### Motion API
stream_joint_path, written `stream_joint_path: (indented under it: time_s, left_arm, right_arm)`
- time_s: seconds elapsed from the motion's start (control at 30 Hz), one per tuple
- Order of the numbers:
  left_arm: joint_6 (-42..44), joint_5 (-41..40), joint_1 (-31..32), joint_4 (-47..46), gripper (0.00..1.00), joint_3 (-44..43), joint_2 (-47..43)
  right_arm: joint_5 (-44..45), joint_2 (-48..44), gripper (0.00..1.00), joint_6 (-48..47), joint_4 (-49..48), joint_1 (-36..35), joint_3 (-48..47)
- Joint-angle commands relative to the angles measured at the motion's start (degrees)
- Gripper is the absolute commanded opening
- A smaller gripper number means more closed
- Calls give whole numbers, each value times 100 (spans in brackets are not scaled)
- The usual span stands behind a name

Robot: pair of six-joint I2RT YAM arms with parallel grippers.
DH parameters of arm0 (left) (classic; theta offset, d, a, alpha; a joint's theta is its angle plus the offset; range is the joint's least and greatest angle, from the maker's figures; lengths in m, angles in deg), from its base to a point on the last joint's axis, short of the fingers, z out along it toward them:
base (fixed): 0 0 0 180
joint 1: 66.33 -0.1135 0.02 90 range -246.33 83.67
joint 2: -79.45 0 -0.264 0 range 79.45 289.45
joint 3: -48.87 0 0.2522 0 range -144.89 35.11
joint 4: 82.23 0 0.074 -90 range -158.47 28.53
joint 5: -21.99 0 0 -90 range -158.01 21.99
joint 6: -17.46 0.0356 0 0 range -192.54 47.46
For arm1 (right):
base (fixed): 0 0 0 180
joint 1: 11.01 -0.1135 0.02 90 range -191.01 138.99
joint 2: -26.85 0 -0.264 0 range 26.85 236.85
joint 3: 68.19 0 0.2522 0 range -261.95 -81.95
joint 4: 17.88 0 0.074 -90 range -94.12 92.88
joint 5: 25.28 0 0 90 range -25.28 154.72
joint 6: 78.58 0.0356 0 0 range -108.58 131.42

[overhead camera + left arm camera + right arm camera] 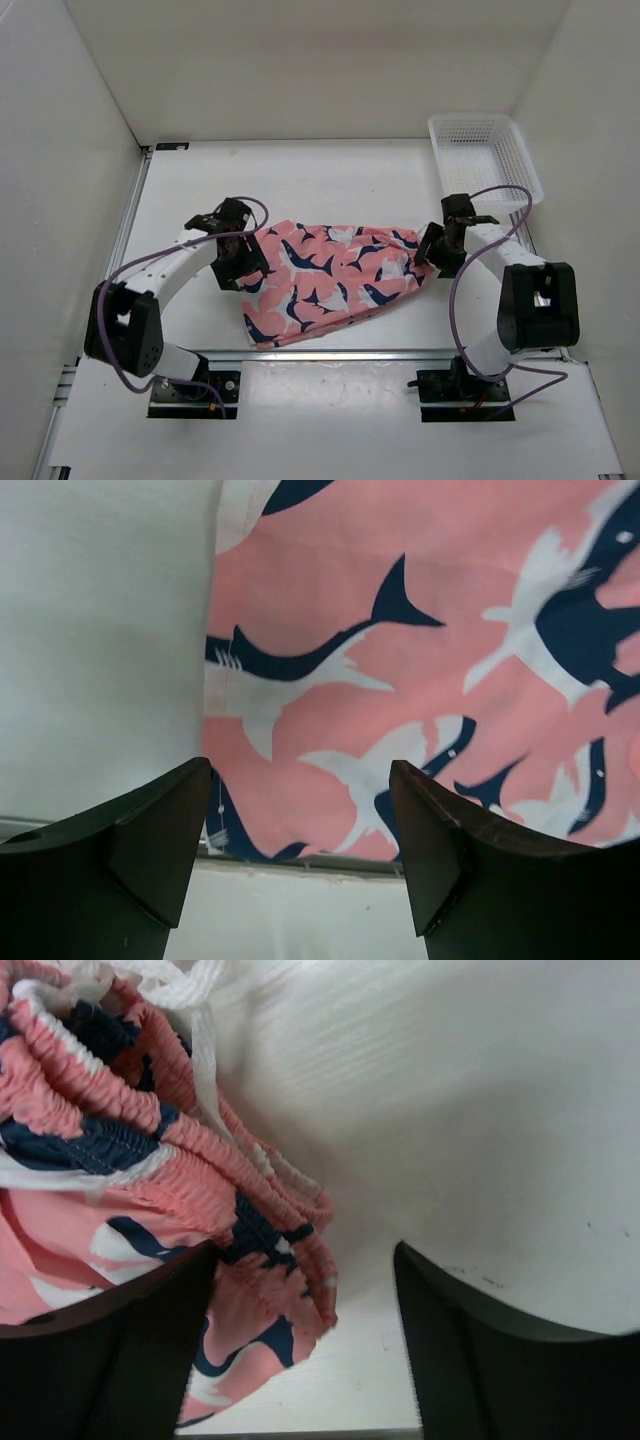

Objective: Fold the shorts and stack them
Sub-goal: Fold the shorts

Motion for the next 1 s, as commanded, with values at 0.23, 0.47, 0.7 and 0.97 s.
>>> stream_joint_path:
  time_s: [0.23,0.47,0.7,0.97]
  left_arm:
    - [578,131,-453,-505,81,-623,1097]
    - [957,-19,-805,-339,81,-1669,1695]
    - [1124,-247,-858,-4,86,-1987,1547]
    - [1072,-248,-1638,-56,82,-933,695]
  right_arm:
    - [-905,118,15,403,-754,20,452]
    - [-1391,-418,13,1063,-1002,-630,1006]
    - [-47,-832,83,642,-298,-824,479]
    - [-529,-129,68,430,-649,-1166,338]
